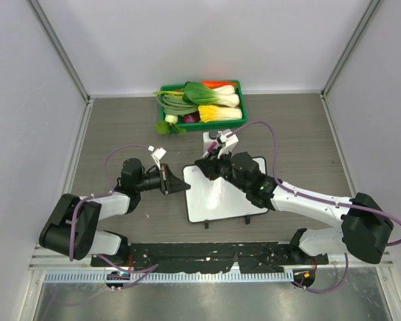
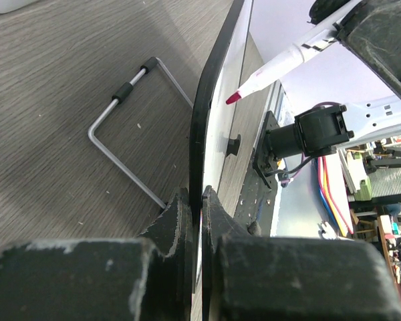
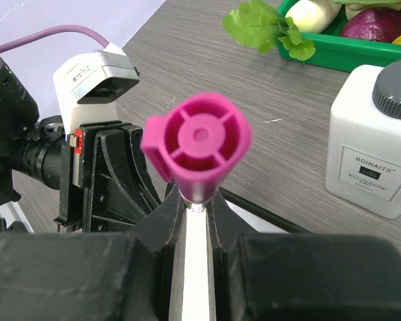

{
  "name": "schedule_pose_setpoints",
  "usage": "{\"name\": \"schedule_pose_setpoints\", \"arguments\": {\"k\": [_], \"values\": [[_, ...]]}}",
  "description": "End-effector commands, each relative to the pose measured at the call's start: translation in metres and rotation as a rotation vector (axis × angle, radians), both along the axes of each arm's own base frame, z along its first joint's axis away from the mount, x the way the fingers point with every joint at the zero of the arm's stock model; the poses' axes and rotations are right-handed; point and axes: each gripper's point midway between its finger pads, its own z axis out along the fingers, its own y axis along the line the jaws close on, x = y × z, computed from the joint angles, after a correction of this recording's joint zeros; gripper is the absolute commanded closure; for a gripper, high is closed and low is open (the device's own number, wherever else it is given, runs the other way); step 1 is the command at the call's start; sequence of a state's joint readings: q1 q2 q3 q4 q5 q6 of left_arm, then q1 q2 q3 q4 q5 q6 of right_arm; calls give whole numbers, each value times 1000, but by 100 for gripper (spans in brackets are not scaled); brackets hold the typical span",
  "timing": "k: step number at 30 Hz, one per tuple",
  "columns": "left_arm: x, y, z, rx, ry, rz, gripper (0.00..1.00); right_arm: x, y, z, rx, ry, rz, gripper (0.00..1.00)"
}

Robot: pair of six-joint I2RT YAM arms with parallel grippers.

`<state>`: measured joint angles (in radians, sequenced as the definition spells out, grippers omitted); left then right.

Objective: Write a sentence on the whiteboard
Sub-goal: Write on the whiteboard at the whiteboard stand.

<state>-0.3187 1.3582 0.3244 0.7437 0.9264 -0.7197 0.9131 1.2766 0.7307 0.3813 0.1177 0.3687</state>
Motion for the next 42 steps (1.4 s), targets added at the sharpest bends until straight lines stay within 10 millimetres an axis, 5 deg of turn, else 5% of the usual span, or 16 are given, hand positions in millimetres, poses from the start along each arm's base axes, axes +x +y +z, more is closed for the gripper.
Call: {"name": "schedule_pose_setpoints", "arguments": {"k": [1,28,42], "values": [[10,1,-2,33,-61,20,100,11,2,27,45,-62,-49,99],[10,0,-1,31,-62,14,100,-16,-9,-34,-106,30,-6,99],[8,0,-1,29,-62,13,100,-1,-13,-14,-71,-20,-99,99]]}}
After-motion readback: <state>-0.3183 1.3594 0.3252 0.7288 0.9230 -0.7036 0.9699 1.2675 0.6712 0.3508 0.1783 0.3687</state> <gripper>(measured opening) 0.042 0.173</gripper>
